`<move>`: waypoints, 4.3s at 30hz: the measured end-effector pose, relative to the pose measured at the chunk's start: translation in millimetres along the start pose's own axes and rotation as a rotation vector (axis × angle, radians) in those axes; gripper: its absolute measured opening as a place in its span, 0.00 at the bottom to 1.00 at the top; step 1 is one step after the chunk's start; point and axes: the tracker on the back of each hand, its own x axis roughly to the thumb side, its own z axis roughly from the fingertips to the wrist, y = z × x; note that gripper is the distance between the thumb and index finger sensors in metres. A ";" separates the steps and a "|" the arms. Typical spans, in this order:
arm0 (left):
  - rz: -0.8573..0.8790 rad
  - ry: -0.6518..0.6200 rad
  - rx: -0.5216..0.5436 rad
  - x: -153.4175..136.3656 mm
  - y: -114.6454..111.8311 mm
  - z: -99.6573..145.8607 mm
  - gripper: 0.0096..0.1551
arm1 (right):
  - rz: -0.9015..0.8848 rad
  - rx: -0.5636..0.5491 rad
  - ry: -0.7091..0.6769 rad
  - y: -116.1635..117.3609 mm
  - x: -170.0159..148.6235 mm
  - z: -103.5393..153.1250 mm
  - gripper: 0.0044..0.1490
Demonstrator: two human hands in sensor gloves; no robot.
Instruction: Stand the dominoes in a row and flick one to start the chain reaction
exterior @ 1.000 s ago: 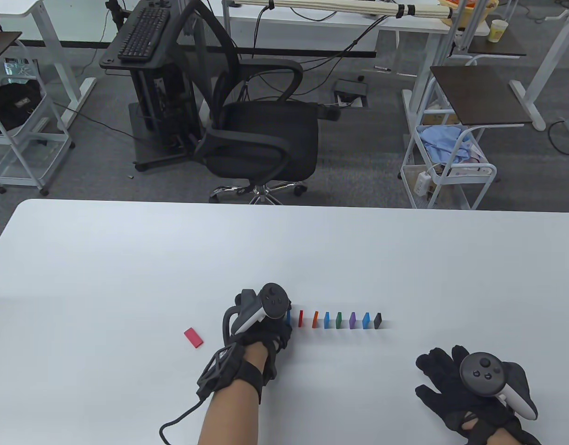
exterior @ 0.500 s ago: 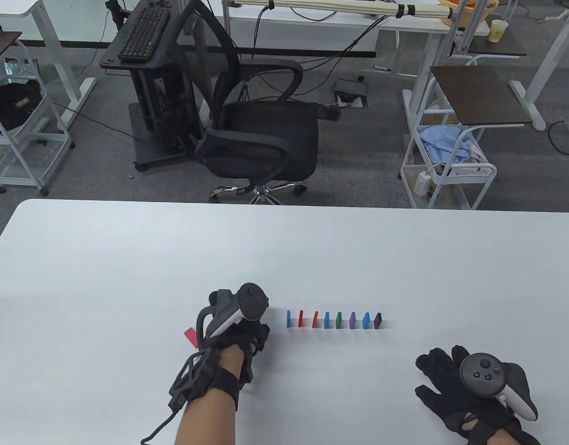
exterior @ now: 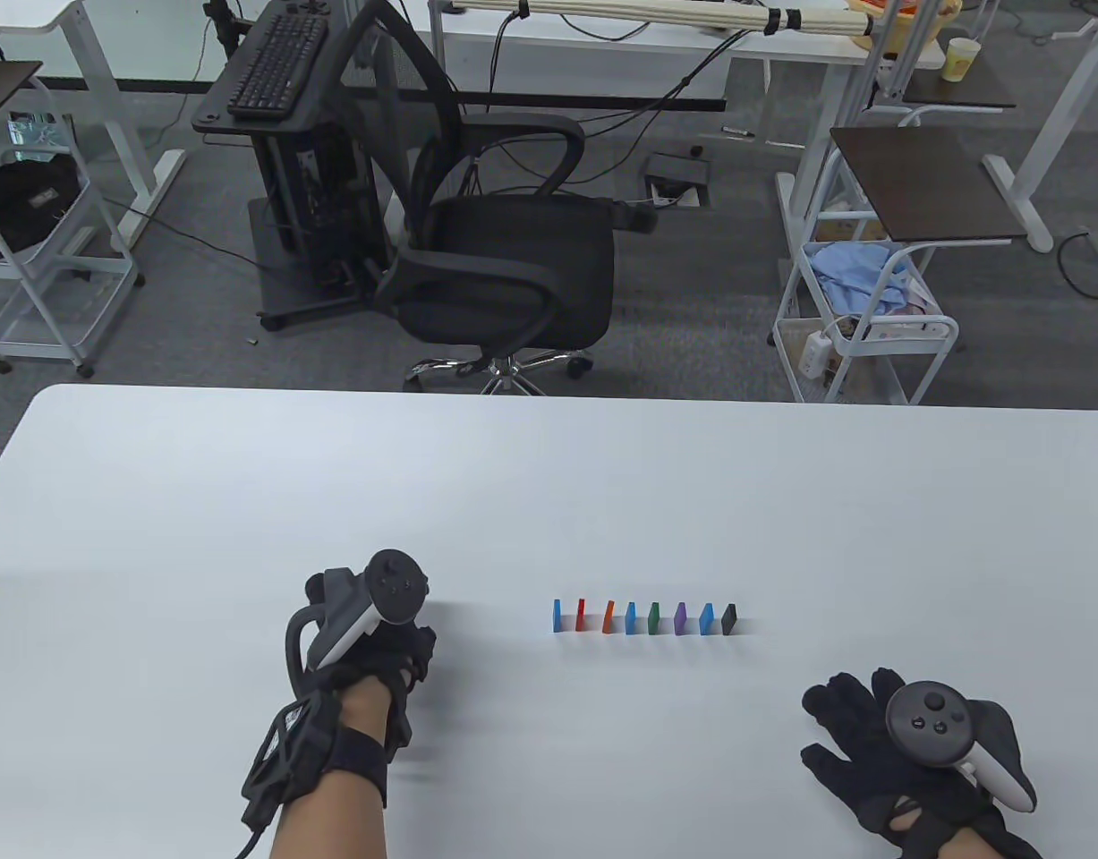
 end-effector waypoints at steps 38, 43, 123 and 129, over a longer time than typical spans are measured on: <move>-0.484 -0.089 -0.043 -19.4 -38.6 -7.7 0.32 | 0.001 0.030 0.024 1.6 -0.4 -0.9 0.42; -0.543 -0.099 -0.038 -13.4 -40.1 -8.2 0.32 | 0.003 0.029 0.023 1.9 -0.3 -1.4 0.42; 0.155 -0.315 -0.001 85.1 -48.0 -55.6 0.33 | -0.032 0.008 -0.002 -1.9 -4.1 -0.3 0.42; 0.144 -0.318 -0.015 87.7 -53.8 -56.5 0.33 | -0.031 0.011 -0.001 -2.4 -4.3 -0.2 0.42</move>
